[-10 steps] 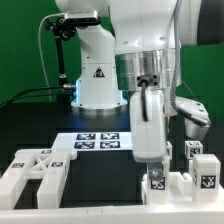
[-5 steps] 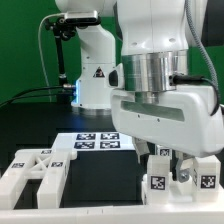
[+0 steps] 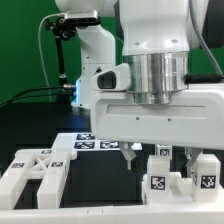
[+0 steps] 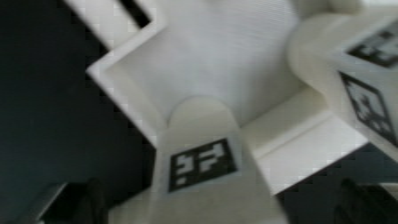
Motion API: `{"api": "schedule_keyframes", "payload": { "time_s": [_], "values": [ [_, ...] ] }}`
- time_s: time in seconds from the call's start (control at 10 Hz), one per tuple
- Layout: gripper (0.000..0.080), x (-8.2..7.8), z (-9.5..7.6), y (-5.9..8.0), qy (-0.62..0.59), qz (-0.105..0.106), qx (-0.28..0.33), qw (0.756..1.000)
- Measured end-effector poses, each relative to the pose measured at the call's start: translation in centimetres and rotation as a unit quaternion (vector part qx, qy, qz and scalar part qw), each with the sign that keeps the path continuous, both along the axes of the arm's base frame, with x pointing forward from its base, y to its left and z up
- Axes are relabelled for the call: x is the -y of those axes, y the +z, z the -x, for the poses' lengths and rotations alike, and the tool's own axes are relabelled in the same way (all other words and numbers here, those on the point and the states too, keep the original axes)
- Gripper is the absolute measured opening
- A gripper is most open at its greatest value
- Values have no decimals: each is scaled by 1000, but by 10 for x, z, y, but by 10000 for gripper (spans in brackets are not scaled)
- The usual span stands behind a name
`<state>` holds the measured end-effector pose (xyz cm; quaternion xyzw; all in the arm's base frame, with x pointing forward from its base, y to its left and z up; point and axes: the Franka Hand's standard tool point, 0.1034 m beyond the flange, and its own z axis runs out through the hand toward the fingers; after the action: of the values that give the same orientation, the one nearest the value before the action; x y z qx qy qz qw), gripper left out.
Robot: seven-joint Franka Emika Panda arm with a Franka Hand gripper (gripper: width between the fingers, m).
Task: Assemble chair
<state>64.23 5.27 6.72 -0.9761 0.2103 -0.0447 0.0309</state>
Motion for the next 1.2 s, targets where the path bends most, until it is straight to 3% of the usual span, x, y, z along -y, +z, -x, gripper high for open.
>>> {"api": "schedule_keyframes", "payload": {
  "time_s": [0.1,0.2,0.3,0.4,0.7,0.9,1.2],
  "values": [
    [629,0,0,0,-23,-2,-1,1000],
    [500,0,0,0,-34,-3,-1,999],
    [500,0,0,0,-34,-3,-1,999],
    [281,0,0,0,-54,-5,-2,999],
    [285,-1,0,0,-166,-17,-6,986],
    [285,-3,0,1,-324,-27,-21,945],
    [285,-1,-2,1,-543,-60,-35,837]
  ]
}}
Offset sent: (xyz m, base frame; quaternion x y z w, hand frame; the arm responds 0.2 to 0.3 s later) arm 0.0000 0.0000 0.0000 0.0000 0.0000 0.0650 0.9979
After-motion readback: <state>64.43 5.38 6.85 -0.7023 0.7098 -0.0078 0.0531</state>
